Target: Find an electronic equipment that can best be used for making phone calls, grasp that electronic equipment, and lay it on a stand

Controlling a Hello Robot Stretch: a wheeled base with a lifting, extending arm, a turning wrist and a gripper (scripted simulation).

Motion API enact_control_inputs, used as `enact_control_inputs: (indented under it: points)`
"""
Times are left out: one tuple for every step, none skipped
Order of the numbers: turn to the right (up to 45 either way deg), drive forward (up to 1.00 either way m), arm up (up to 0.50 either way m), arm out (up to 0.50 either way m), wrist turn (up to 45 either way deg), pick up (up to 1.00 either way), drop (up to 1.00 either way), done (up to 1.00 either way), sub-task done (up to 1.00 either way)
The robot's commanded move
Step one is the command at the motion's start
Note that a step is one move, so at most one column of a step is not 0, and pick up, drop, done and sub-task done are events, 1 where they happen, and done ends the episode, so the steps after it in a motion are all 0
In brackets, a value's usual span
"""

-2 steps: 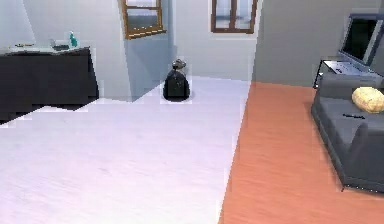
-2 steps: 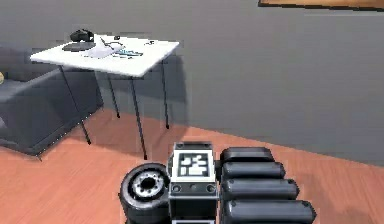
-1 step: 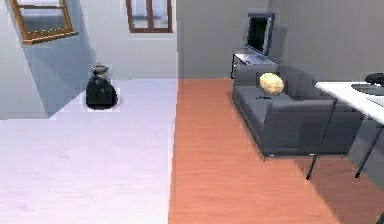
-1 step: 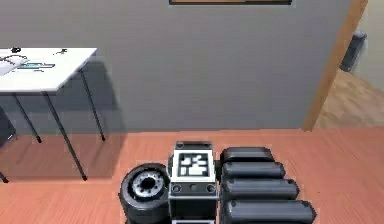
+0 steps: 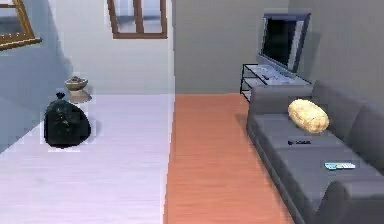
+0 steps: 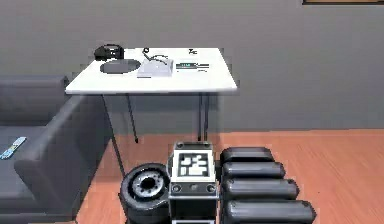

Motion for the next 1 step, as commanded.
enact_control_inputs:
  points:
    - [0.0, 1.00, 0.00, 0.00, 0.0, 0.00, 0.00, 0.00, 0.00]
